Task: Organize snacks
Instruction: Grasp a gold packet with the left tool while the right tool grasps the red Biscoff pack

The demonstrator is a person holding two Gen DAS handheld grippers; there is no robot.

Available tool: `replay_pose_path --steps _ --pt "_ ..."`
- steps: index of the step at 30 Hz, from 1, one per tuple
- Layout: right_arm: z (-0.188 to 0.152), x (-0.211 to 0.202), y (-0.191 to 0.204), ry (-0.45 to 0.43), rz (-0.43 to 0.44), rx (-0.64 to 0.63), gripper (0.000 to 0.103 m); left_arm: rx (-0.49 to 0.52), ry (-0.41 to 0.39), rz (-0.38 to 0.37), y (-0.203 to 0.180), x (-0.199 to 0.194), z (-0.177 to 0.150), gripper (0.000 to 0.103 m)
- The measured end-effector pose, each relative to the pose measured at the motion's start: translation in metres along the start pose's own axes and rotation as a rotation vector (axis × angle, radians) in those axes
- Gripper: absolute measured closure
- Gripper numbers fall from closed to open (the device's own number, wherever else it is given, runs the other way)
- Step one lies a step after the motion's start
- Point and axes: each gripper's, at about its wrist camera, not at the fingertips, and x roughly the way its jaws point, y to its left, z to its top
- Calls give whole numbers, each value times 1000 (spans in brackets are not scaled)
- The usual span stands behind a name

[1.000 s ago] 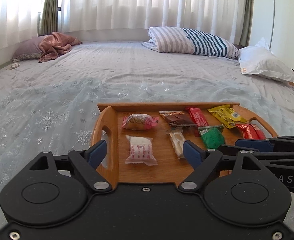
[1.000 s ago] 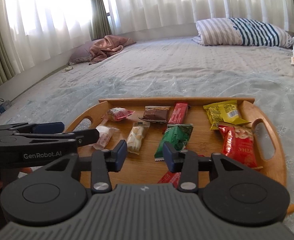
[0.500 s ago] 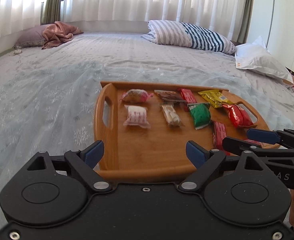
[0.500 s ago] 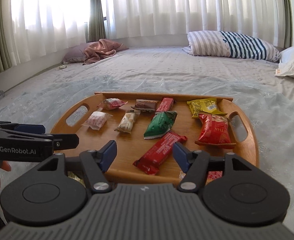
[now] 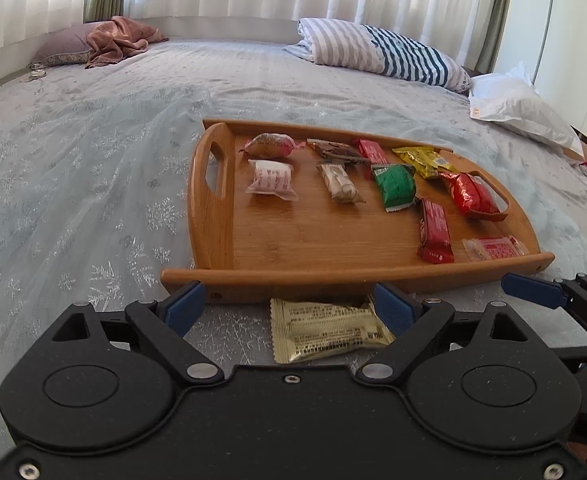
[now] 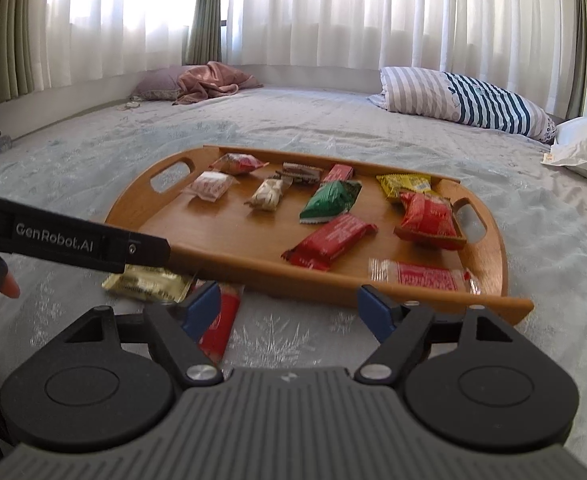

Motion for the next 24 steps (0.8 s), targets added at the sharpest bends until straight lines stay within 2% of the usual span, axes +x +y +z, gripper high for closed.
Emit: replay_pose_path --steps 5,17,24 --pt "-12 -1 4 20 2 5 17 -4 19 -5 -1 3 -6 12" --pt "-22 -10 19 2 32 -6 16 3 43 -24 -7 8 -11 11" --pt "-23 -11 28 -2 82 0 18 13 45 -49 -14 8 -10 11"
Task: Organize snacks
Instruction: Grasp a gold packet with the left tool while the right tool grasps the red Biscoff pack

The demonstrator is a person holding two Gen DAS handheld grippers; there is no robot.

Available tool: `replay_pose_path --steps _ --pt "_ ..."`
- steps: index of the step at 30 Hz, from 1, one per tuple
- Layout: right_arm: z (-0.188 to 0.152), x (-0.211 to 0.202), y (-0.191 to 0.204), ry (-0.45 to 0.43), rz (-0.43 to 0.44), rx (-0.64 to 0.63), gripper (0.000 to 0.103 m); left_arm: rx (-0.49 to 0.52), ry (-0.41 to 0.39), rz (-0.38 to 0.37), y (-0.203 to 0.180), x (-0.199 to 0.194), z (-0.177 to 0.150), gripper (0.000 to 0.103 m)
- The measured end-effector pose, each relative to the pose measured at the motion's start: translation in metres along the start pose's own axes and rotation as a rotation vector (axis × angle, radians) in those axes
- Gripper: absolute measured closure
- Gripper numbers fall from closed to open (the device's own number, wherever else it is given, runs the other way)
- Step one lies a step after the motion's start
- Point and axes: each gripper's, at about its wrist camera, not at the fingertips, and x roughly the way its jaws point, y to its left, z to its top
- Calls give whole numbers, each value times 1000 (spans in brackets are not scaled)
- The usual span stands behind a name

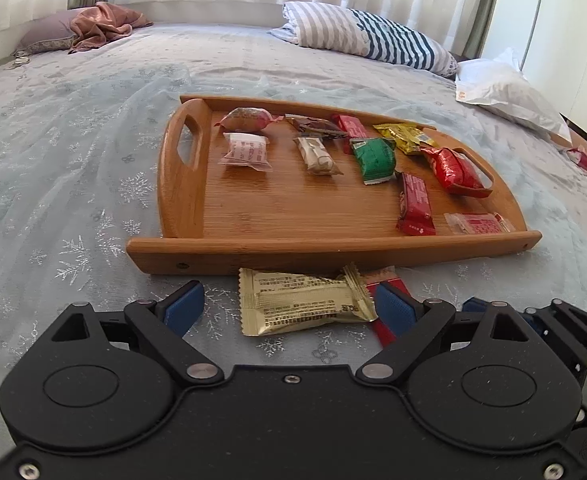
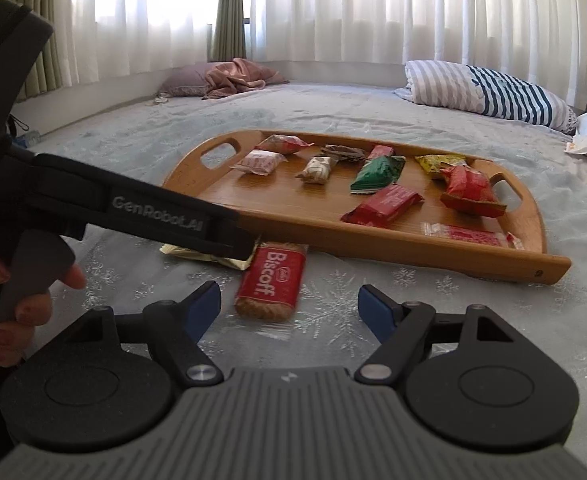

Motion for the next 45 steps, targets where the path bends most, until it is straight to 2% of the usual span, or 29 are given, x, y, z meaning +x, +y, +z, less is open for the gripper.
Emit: replay_pose_path --steps 7,10,11,14,24,30,35,38,40,41,42,45 --pt "-3 2 10 -11 1 -16 32 10 4 -19 -5 3 0 12" --pt "-1 4 9 -12 -6 -8 43 8 3 -28 -5 2 1 13" --pt "-1 5 8 -13 -12 -4 52 8 3 -30 -4 2 1 14" --pt "1 5 7 -15 -20 9 64 9 2 -34 -4 2 3 15" --pt "-3 -3 0 -20 -103 5 64 24 6 -32 -7 4 1 16" --pt "-4 -7 -14 -15 -126 55 64 33 7 -17 -10 11 0 19" --pt "-4 -4 -15 -13 -134 58 63 70 -2 1 -16 11 -4 29" --pt "-4 -1 -15 -12 -137 60 56 84 -7 10 -17 9 -6 35" --pt "-4 2 -14 -11 -139 65 56 84 -9 10 -18 8 -7 40" --pt "-3 2 -14 -11 -140 66 56 84 -8 8 -18 7 -7 51" --pt "-3 3 -14 -10 -140 66 59 83 -6 3 -18 6 -8 55" --pt "-2 3 -14 -9 -141 72 65 74 -2 -8 -17 3 -8 58"
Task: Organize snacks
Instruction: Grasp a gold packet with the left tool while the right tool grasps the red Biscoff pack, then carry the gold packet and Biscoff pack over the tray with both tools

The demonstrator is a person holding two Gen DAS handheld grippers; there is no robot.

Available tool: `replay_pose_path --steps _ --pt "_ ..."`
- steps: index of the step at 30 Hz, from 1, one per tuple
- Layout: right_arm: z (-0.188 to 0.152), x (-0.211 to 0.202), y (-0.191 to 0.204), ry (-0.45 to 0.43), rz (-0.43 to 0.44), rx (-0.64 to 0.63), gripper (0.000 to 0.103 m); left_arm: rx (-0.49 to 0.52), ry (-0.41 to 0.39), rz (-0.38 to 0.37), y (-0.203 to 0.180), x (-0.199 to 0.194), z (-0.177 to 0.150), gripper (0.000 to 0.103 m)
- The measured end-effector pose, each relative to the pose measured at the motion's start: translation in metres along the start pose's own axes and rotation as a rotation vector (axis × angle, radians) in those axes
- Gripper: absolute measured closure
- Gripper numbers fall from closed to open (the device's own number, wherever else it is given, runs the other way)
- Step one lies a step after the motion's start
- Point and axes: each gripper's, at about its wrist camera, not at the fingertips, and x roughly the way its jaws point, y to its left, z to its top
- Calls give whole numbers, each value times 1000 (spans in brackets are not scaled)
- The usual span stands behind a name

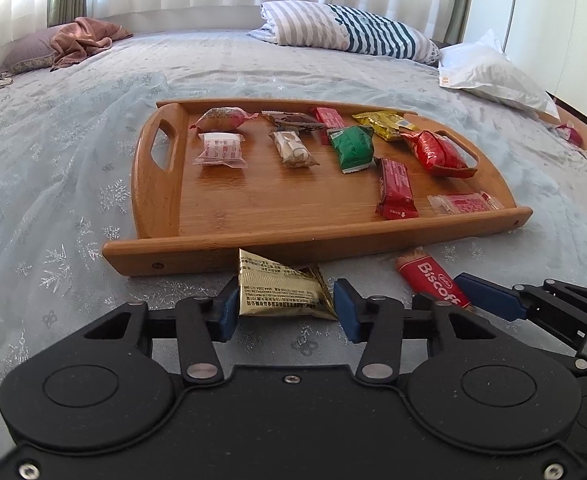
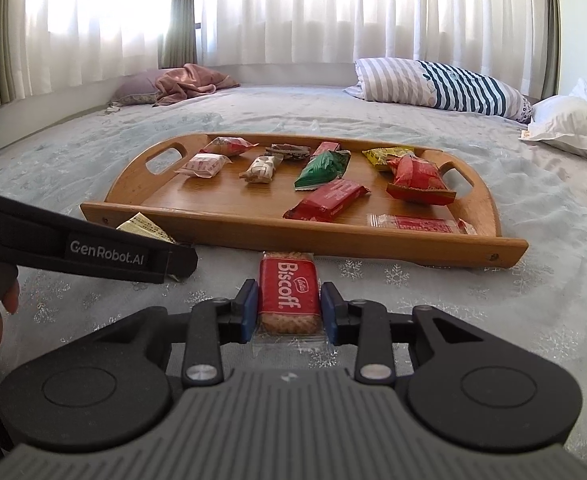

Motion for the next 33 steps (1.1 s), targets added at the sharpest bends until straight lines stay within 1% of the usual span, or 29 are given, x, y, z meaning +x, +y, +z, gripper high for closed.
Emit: replay_pose_path --steps 3,5,6,7,9,11,17,23,27,33 --pt "0 -2 -1 0 4 8 65 -11 -4 -3 1 -5 0 63" --pt "0 -4 -1 -1 6 12 65 -14 -11 -7 2 -10 1 71" --pt "0 -6 -1 -2 6 12 65 -17 -14 -13 3 -12 1 72" --pt "0 -7 -1 -3 6 13 65 -19 -17 -21 3 -14 2 81" --pt "1 -9 -1 -8 4 12 65 -23 -24 -26 4 -19 3 82" --pt "3 -12 -1 -16 2 15 65 -24 -31 -28 4 -23 4 86" --pt "7 -18 0 -37 6 21 65 -33 -47 -43 6 -35 5 91" --pt "11 -22 1 -59 13 18 66 -43 -87 -62 8 -50 13 91" --pt "16 -22 2 -70 15 10 66 -82 -113 -85 15 -54 25 91" --pt "28 -18 3 -102 13 -29 66 -152 -161 -83 29 -49 48 91"
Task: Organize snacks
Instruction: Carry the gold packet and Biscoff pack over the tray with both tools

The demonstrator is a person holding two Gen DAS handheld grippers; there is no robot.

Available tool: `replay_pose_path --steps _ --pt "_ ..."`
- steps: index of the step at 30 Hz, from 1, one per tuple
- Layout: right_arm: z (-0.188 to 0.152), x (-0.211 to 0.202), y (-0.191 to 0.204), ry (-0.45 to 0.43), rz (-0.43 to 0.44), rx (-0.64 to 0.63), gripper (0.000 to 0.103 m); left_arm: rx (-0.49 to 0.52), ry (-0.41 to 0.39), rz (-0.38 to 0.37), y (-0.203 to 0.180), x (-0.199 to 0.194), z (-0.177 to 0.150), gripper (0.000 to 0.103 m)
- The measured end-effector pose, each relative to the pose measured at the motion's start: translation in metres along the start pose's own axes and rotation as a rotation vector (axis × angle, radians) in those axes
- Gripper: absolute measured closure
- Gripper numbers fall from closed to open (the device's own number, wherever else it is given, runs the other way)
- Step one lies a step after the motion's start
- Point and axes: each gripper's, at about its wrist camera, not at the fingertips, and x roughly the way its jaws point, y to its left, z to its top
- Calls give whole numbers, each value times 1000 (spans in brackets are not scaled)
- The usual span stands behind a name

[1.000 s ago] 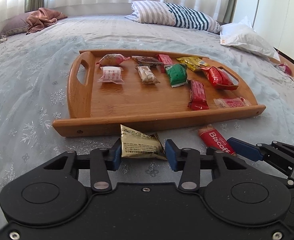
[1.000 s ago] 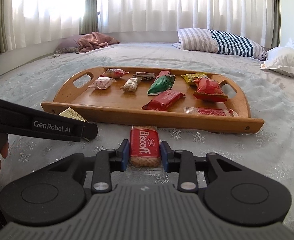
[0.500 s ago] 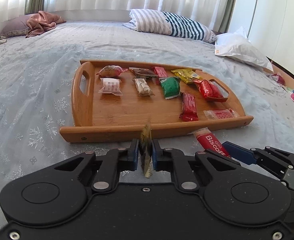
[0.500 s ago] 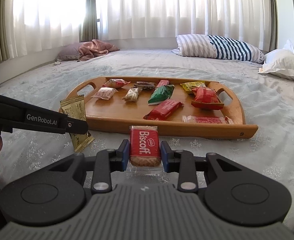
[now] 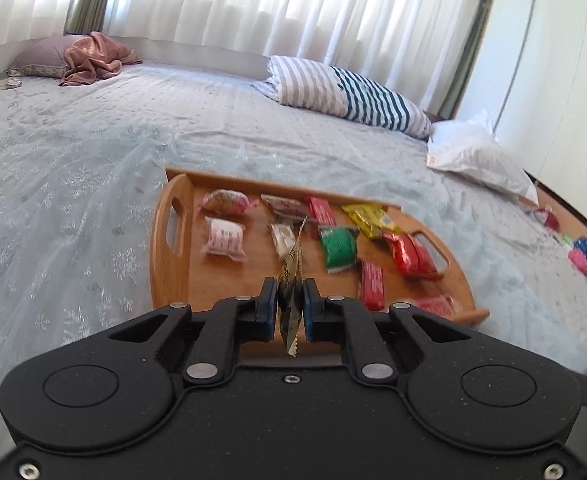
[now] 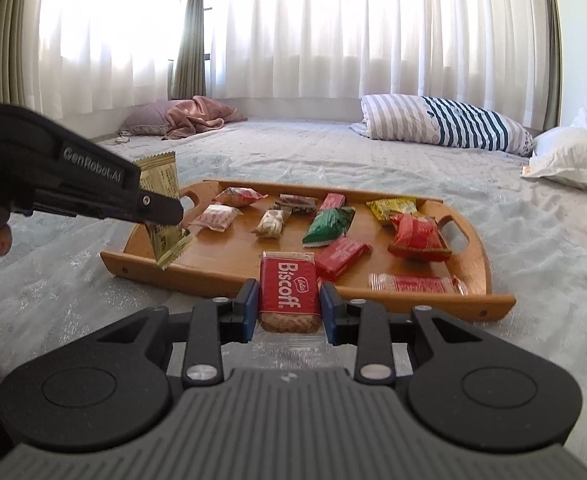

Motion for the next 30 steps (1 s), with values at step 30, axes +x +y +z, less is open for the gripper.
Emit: replay_pose_path --steps 30 --pt "27 86 6 41 32 -29 65 -221 72 38 32 86 8 91"
